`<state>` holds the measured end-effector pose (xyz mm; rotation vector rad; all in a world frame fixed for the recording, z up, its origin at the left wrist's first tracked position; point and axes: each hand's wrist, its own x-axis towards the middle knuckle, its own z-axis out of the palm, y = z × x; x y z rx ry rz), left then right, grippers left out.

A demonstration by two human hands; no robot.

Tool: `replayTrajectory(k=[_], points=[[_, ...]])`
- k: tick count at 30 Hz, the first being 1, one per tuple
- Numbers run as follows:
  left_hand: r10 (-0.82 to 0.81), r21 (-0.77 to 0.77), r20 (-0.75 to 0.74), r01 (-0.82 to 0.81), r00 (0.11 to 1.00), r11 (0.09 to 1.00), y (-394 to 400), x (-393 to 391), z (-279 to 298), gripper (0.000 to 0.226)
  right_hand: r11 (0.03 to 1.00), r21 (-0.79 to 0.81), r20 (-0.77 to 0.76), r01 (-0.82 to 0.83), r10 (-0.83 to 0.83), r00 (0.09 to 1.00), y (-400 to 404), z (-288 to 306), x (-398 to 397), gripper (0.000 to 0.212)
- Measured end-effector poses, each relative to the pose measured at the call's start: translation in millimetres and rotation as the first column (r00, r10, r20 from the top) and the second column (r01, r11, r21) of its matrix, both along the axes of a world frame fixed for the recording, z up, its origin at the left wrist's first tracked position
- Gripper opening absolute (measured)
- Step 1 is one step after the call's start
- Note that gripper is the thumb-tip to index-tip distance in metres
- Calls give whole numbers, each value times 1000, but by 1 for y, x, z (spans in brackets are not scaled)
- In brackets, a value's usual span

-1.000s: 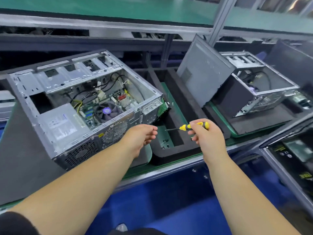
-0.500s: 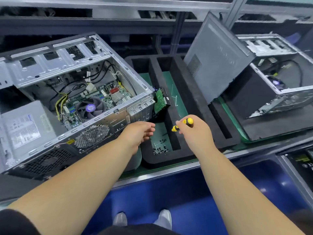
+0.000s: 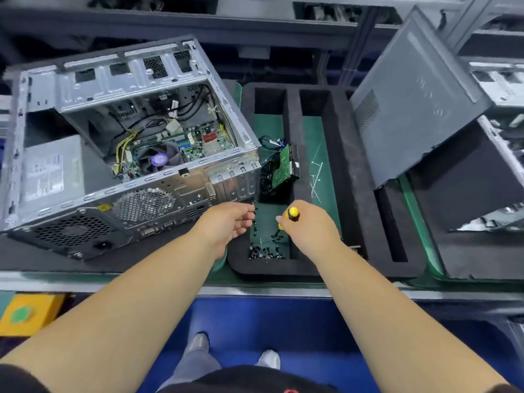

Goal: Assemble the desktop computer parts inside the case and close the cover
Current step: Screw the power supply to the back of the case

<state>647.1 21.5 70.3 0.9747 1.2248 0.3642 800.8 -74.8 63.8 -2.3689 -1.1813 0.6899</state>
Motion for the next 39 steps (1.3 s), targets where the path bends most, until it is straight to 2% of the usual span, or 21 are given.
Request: replayTrajectory(k=[6,14,18,22,26,29,31,39], points=[[60,-2,-5,-60,998,998,-2,-3,-1,21,997,-15,32,-78,79,996,7,-6,5,24],[82,-35,-14,-82,997,996,0,1,-4,19,996,25,-27,-87,88,996,5,3,12,29],[46,-84,-9,-46,999,995,1,10,-5,18,991,134,-110,23,-9,994,3,28,25,34],[11,-132,-3,-12,1000,991,0,25,-3,17,948,259,-284,186,-110,953,1,61,42,36],[9,-197,89,9,996,980,-6,40,8,16,890,340,-428,305,-142,893,-4,88,56,34],[79,-297,286,10,955,955,-7,48,17,16,862,354,-484,363,-163,860,-10,102,61,31],[110,-336,362,19,926,942,-7,51,23,17,841,371,-494,393,-179,851,-15,109,65,27],[32,-276,397,86,917,957,-17,60,43,10,788,410,-520,460,-213,827,-32,118,76,30]])
